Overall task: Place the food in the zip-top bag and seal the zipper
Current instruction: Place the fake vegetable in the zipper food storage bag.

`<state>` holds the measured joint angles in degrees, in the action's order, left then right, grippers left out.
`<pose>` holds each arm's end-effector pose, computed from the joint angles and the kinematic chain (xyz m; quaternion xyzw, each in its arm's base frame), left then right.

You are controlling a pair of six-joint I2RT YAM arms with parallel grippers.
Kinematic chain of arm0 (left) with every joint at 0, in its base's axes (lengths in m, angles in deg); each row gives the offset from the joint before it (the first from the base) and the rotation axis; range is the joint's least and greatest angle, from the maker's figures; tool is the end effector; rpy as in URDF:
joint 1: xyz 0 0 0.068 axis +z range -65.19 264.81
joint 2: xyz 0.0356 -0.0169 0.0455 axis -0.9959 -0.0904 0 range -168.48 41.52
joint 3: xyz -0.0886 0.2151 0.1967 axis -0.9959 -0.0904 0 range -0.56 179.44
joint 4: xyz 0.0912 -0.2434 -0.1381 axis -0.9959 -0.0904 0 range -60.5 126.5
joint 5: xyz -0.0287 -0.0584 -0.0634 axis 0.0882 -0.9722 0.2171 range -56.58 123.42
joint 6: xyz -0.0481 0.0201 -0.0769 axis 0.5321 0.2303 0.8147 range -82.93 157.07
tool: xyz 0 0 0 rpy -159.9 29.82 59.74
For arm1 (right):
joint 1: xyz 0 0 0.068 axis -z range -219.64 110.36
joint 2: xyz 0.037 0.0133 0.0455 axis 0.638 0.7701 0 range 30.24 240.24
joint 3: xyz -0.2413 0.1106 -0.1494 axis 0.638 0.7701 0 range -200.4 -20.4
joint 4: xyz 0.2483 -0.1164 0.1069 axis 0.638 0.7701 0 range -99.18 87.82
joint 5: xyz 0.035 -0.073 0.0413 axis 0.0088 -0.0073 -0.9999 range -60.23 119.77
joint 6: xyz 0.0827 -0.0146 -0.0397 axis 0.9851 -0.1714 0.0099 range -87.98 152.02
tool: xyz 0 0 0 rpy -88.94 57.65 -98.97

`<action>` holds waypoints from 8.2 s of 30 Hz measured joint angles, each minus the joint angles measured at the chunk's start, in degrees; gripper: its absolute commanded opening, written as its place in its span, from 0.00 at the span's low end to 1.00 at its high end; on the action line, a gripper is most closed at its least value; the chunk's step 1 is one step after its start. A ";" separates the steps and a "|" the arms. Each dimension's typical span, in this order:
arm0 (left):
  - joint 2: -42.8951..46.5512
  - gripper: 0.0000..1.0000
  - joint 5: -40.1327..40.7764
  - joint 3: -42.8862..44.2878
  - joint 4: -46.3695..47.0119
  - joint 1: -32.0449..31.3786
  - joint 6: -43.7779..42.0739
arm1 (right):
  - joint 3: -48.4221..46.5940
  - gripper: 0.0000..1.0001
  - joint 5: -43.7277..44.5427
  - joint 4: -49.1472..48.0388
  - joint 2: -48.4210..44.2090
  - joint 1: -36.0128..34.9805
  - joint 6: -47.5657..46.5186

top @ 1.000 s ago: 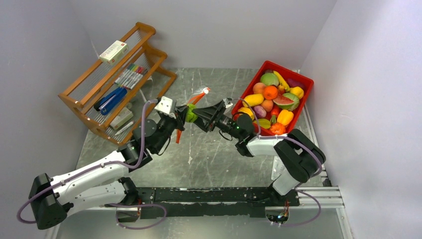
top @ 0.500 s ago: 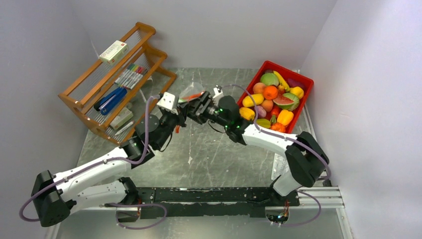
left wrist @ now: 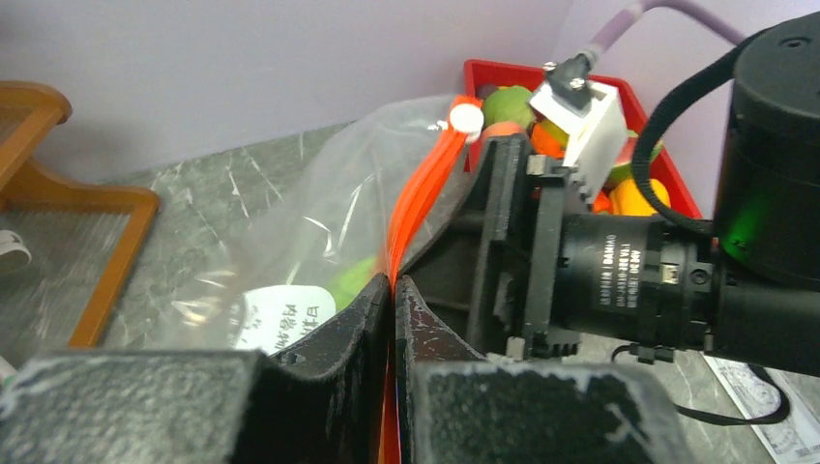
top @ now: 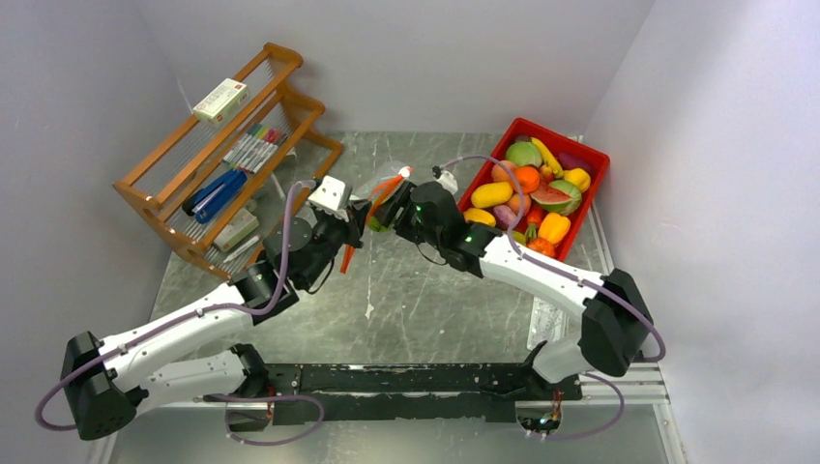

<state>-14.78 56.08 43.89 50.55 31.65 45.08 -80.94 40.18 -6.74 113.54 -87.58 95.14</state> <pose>0.2012 -0.2148 0.3675 0.1304 0.6821 -0.2423 0.6775 0.2845 0.2928 0.2887 0.1593 0.8271 0.3966 0.3652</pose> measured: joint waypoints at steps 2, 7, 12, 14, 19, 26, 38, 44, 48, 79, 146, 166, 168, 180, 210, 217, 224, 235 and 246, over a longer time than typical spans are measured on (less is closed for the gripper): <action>0.24 0.07 0.57 0.00 -0.61 0.02 0.02 | 0.02 0.32 3.02 2.99 -1.22 0.11 -1.60; 0.79 0.07 1.18 -0.02 -0.79 0.61 0.63 | 0.07 0.33 3.82 3.85 -5.40 0.96 -5.95; -0.42 0.07 0.70 -0.02 -2.32 3.30 2.01 | 0.66 0.33 -0.94 3.15 -9.86 2.45 -8.17; -1.03 0.07 0.31 -0.07 -2.82 4.26 2.38 | 1.53 0.33 -2.75 2.36 -12.17 2.78 -8.35; -1.25 0.07 -1.27 -0.37 -3.21 6.40 3.21 | 1.70 0.33 -3.28 3.39 -14.08 3.19 -10.43; -1.27 0.07 -2.38 -0.37 -2.89 7.65 1.20 | 1.46 0.33 -6.01 4.20 -13.94 5.03 -14.34; -6.75 0.07 -1.31 3.69 3.19 7.32 -22.88 | -3.08 0.33 -17.35 -3.15 -12.79 7.39 -11.21; -6.43 0.07 -1.64 3.93 4.66 7.69 -26.27 | 0.28 0.32 -28.35 -20.39 -5.79 9.84 0.50; -4.39 0.07 -1.18 3.10 4.66 8.72 -24.87 | 1.99 0.31 -33.31 -33.90 2.25 11.41 10.78; 0.90 0.07 -13.29 -4.68 12.55 7.30 3.10 | 18.99 0.32 -20.65 -64.15 7.43 4.02 27.26; 0.46 0.07 -18.18 1.07 0.13 11.72 28.30 | 10.69 0.25 -0.26 -23.87 -4.98 -2.47 9.68; 3.17 0.07 -23.06 0.70 2.78 14.56 34.53 | 14.95 0.23 -8.17 -44.68 -3.78 -0.94 5.25; 3.15 0.07 -23.10 1.20 1.46 14.73 34.32 | 9.62 0.24 -5.27 -34.99 -3.80 -1.01 4.92; 2.36 0.07 -22.25 5.81 -3.85 14.88 28.33 | -1.92 0.23 10.43 -2.80 -4.22 -1.03 -0.20; 3.17 0.07 -20.74 4.74 -3.89 15.78 29.99 | -5.46 0.25 8.81 1.77 -2.03 -2.34 -0.42; 2.71 0.07 -20.74 4.33 -3.65 16.59 30.29 | -4.76 0.25 2.60 -4.61 -3.54 -2.91 -1.62; 2.71 0.07 -20.28 4.33 -2.80 17.00 29.29 | 0.22 0.22 -7.82 -15.19 -5.40 -1.86 2.69; 2.54 0.07 -22.73 4.22 -3.15 17.16 32.72 | 2.80 0.42 -9.35 -20.79 0.26 -0.42 10.71; 4.50 0.07 -24.41 1.31 0.96 21.46 40.59 | -13.55 0.62 -7.21 -1.62 1.09 -0.22 0.74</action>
<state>-10.27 31.66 45.20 51.51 53.11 85.67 -94.49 32.97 -8.36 114.64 -87.80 95.88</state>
